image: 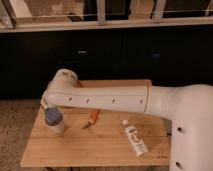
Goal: Place the white sponge in the ceramic cup
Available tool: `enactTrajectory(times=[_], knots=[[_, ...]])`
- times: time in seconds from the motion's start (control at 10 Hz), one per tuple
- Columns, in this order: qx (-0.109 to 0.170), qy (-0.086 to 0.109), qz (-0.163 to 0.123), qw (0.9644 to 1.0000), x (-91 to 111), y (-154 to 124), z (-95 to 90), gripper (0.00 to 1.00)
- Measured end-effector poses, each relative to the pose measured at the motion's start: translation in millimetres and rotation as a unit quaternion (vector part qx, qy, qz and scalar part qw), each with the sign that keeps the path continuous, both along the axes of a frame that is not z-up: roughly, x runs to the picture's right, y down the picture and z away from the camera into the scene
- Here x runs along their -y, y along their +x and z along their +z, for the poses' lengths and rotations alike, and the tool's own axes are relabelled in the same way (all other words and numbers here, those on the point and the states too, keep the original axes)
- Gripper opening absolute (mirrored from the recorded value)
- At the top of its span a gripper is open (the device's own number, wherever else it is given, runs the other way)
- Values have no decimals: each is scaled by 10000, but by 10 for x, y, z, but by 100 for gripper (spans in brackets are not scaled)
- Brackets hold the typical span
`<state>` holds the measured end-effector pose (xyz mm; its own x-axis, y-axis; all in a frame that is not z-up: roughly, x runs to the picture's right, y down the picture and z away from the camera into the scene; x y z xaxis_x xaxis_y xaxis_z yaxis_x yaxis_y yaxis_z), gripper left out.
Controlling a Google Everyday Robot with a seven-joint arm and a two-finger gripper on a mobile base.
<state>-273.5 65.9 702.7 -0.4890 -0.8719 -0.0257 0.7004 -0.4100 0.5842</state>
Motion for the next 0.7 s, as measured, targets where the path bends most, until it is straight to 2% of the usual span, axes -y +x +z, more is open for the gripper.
enactTrajectory(times=[0.1, 0.7], knots=[[41, -19, 12, 10000, -7, -8, 26, 79], [314, -117, -110, 9994, -17, -3, 80, 80]])
